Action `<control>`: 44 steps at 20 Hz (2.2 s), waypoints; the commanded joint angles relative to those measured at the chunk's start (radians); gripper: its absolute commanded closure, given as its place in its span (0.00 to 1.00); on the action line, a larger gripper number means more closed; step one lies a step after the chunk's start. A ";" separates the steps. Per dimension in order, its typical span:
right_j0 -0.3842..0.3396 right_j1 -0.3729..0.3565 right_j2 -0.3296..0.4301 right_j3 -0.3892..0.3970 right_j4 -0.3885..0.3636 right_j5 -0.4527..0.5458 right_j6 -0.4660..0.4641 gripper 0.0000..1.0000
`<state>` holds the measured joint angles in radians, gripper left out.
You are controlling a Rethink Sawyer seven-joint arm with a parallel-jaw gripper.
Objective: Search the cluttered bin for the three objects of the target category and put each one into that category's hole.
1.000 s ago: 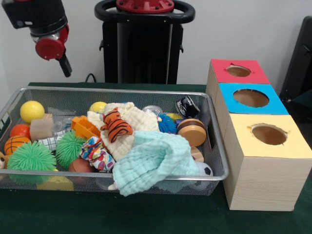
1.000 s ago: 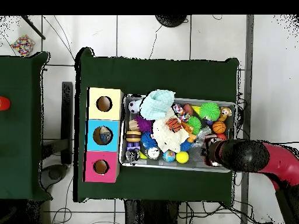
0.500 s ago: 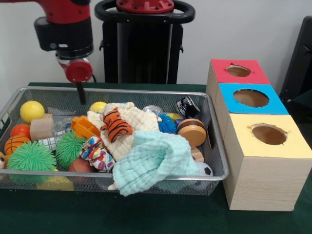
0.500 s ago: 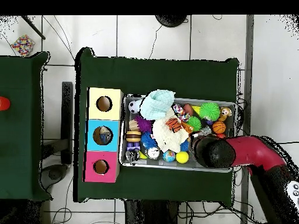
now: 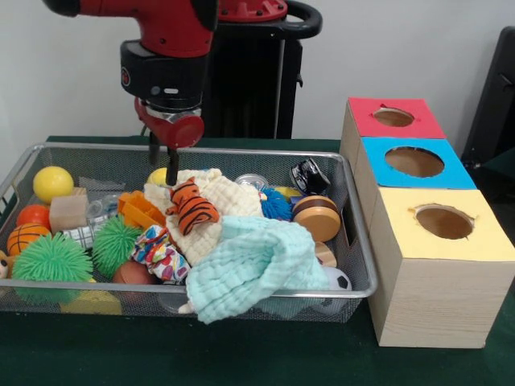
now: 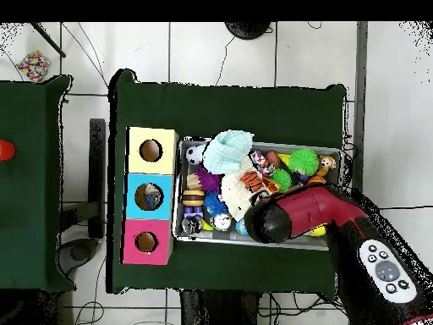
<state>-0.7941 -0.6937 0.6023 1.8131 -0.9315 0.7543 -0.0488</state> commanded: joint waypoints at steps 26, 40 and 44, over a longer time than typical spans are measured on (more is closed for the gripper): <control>-0.046 0.104 -0.073 -0.146 -0.118 -0.085 0.040 0.00; -0.039 0.102 -0.079 -0.176 -0.162 -0.136 0.010 0.00; -0.041 0.101 -0.077 -0.181 -0.171 -0.138 0.006 0.00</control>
<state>-0.8311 -0.6143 0.5332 1.7095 -1.0201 0.6772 -0.0488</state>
